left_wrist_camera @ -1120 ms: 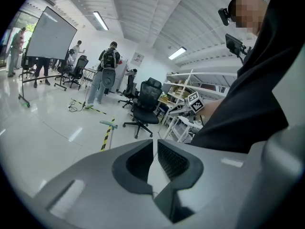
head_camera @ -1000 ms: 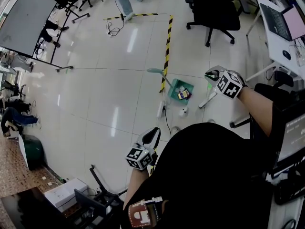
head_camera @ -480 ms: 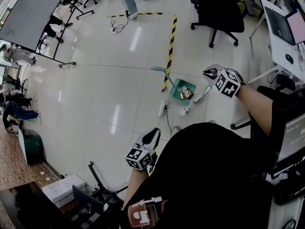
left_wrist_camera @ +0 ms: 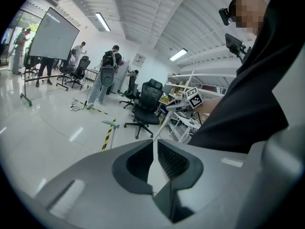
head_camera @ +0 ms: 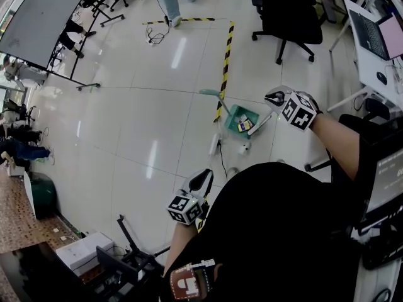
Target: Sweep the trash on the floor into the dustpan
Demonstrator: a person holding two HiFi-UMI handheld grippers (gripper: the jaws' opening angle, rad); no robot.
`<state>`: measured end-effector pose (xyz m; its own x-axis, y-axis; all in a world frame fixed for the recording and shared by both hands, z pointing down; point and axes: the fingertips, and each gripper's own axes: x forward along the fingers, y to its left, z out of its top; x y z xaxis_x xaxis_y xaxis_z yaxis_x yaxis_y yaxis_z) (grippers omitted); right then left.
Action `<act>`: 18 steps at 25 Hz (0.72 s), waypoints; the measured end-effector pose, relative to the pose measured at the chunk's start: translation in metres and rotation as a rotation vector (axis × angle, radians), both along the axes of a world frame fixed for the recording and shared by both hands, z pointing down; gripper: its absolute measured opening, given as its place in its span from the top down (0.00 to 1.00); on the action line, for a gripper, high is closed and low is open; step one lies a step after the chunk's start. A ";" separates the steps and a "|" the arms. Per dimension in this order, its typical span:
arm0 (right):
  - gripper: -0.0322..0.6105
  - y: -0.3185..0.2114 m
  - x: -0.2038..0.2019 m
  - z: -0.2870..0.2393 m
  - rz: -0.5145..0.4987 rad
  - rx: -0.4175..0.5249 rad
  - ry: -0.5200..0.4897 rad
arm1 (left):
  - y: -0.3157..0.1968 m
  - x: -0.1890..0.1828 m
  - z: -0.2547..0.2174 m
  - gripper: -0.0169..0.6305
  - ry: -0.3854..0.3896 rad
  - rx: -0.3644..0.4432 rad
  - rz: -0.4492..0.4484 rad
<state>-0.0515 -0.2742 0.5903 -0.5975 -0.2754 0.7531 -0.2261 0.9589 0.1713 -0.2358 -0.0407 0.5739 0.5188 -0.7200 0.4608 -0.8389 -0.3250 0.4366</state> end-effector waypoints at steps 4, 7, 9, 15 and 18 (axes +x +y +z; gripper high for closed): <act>0.93 -0.002 0.018 0.003 0.051 -0.027 -0.001 | -0.013 0.005 0.005 0.93 0.011 0.010 0.055; 0.93 0.015 0.029 0.002 0.127 -0.041 0.001 | -0.016 -0.006 0.007 0.93 0.022 0.025 0.104; 0.93 0.041 0.023 -0.002 0.192 -0.050 0.011 | -0.008 -0.028 0.005 0.93 0.034 0.038 0.151; 0.93 0.094 0.052 -0.008 0.387 -0.066 0.030 | -0.013 -0.037 0.014 0.93 0.054 0.053 0.354; 0.93 0.125 0.072 -0.010 0.457 -0.083 0.033 | -0.014 -0.026 0.009 0.93 0.065 0.055 0.416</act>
<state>0.0204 -0.1492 0.5805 -0.4045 -0.4427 0.8002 -0.6240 0.7733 0.1124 -0.2615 -0.0546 0.5828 0.7972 -0.4657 0.3840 -0.6024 -0.6547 0.4566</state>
